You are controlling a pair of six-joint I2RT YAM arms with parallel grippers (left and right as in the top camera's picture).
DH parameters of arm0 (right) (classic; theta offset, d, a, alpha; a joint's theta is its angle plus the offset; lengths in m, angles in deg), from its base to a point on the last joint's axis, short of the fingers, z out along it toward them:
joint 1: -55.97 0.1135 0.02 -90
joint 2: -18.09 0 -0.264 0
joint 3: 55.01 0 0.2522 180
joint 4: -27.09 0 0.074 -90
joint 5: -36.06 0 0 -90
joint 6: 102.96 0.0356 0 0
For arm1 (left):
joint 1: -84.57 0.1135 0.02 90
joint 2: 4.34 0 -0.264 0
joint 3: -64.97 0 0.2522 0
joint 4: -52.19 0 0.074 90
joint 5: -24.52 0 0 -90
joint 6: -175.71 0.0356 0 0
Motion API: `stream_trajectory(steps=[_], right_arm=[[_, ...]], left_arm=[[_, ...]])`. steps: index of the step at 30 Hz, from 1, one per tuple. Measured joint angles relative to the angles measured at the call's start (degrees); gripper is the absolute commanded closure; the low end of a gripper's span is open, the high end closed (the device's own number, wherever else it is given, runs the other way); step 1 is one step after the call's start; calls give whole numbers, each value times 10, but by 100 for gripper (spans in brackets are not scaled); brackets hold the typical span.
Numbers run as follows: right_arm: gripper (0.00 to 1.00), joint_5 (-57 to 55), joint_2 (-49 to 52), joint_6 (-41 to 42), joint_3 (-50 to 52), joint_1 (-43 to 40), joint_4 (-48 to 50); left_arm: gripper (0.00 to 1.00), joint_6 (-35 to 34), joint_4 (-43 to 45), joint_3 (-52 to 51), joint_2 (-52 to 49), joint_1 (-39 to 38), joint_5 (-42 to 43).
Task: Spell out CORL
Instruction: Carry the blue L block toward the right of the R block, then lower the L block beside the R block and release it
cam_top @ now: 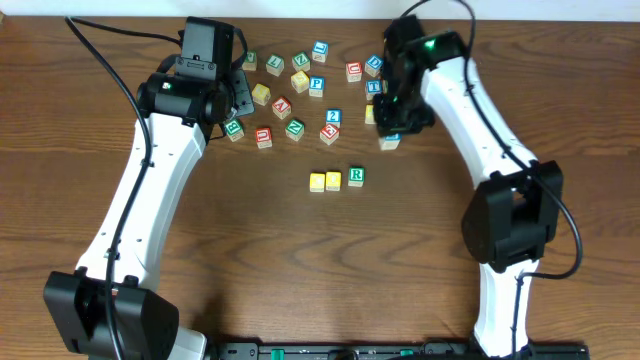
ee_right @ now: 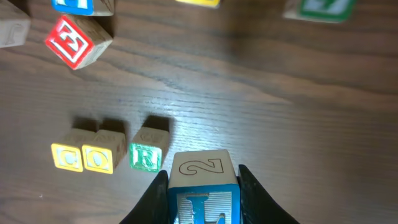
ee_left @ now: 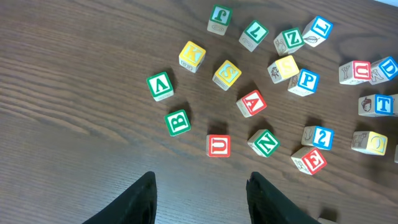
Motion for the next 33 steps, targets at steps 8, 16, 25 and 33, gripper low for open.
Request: stream_trajectory(steps=[8,16,25,33], right_arm=[[79,0,3,47,99,35,91],[78,-7,3,76,134,42,122],[79,-23,3,84,157,42,130],[78,-24,3,85,157,42,98]], left_arm=[[54,0,0,0,0,0,0],[54,0,0,0,0,0,0],[54,0,0,0,0,0,0],[54,0,0,0,0,0,0]])
